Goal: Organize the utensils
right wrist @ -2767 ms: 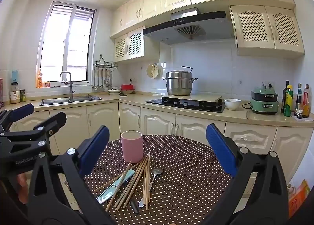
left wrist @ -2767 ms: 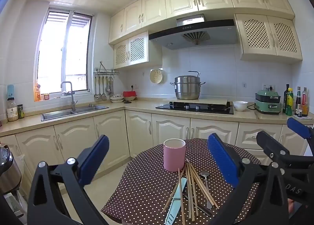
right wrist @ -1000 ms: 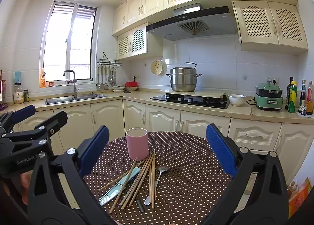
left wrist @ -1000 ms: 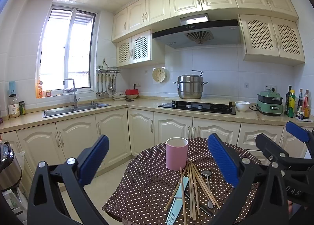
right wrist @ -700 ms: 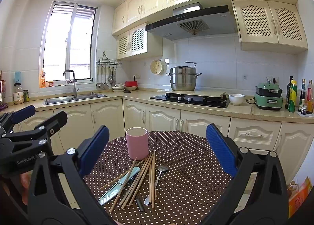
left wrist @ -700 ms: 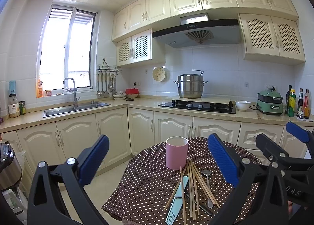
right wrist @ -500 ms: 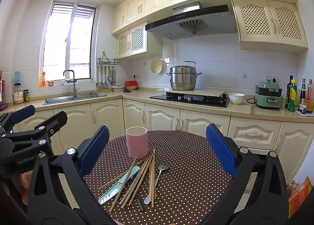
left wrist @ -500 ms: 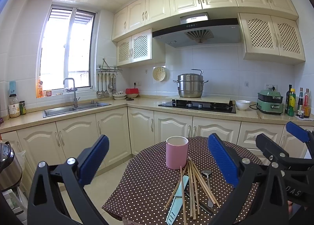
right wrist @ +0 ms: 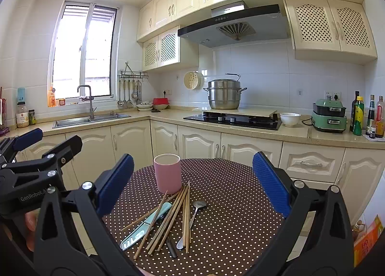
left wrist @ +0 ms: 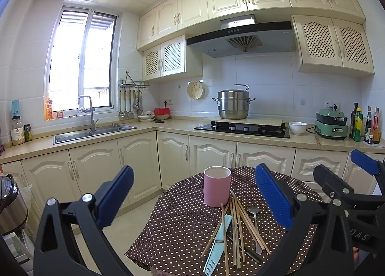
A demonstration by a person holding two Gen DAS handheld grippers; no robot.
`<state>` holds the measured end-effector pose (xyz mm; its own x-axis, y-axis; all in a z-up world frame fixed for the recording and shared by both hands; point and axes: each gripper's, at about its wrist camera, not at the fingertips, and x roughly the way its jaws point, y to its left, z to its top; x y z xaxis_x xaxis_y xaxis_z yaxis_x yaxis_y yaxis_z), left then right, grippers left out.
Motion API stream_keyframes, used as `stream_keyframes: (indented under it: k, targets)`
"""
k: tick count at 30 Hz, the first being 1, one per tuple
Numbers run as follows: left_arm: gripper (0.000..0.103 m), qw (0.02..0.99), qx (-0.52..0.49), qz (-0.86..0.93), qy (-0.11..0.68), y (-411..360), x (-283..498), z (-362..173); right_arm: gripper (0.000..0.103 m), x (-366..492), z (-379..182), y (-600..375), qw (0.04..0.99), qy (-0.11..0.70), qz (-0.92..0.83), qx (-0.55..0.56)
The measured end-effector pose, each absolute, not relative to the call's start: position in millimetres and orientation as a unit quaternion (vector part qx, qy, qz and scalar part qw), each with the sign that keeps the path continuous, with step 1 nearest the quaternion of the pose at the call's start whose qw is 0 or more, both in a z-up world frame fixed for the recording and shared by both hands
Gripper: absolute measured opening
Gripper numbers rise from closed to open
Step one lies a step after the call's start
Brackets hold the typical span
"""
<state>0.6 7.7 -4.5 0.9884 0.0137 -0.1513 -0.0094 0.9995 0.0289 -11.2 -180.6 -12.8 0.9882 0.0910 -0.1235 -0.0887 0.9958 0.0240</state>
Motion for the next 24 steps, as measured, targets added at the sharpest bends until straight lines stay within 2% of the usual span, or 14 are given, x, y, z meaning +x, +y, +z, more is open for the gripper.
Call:
stream_keyframes:
  k: [24]
  targets:
    - [0.099, 0.996, 0.014, 0.005, 0.082, 6, 11, -10, 0.097, 0, -21, -183, 0.997, 0.069, 0.043, 0.016]
